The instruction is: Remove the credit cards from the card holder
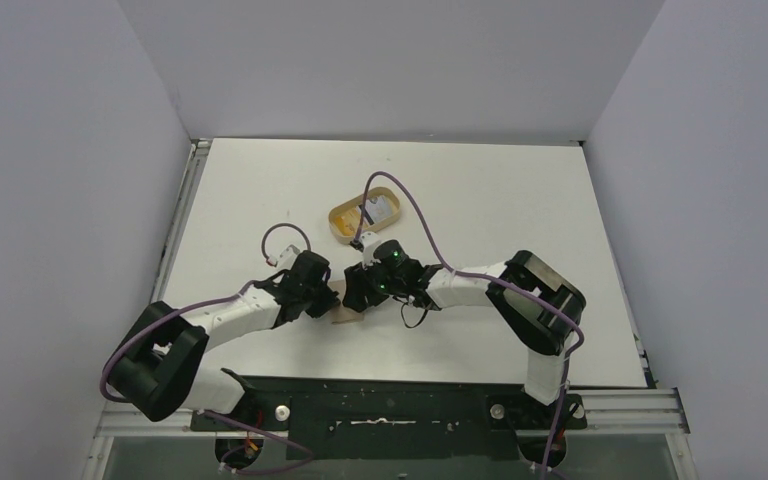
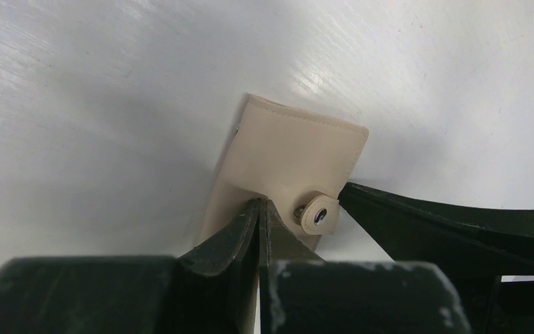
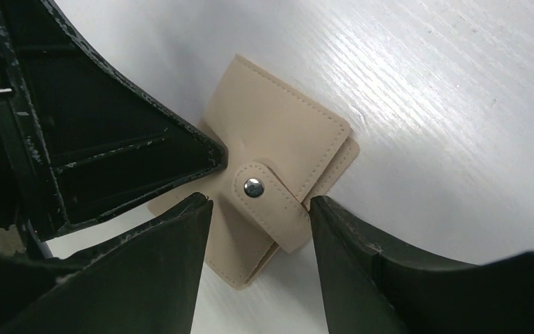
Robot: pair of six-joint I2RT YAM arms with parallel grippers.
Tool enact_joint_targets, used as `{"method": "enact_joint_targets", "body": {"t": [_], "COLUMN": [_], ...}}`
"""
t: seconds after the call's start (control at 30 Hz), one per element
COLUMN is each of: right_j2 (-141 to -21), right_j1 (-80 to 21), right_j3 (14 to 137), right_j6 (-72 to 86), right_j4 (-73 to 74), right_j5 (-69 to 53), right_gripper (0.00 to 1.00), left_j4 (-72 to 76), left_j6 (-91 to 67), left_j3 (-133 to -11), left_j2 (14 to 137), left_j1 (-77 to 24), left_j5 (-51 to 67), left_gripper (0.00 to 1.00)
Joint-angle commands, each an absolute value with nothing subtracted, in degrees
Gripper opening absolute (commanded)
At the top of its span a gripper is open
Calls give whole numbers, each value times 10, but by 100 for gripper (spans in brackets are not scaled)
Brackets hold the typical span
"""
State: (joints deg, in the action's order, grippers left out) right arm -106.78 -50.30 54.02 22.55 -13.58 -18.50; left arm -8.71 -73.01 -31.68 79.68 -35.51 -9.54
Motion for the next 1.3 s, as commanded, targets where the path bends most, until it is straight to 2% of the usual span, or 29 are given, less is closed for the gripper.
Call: {"method": "enact_joint_targets", "body": {"t": [0.0,0.43,0.73,0.93,1.2,1.27], "right_j2": [-1072,-1020,-1015,-969,-894,-874], "right_j1": [-510,-472,-421,-415,-401,-397], "right_j3": [537,463,395,378,291,304], "right_j6": [218,295,402,408,449,437], "right_j4": [-116,-232,-378,-331,-428,-365], "right_j5": [-196,-226,-259,-218,-214,-194], "right_gripper": [57,55,56,52,50,48], "left_j4": [-126,-142,-148,-151,-152,-152], "left_j6": [-723,-726,-725,-727,-725,-725], "left_j3": [-288,-280,-279,-275,-275,-274], "left_j2": [850,834,830,821,822,819], "left_j1": [-357,-357,-357,-356,-356,-355], "left_j5": [-109,-120,-122,-126,-126,-127], "left_gripper": [0,0,0,0,0,0]}}
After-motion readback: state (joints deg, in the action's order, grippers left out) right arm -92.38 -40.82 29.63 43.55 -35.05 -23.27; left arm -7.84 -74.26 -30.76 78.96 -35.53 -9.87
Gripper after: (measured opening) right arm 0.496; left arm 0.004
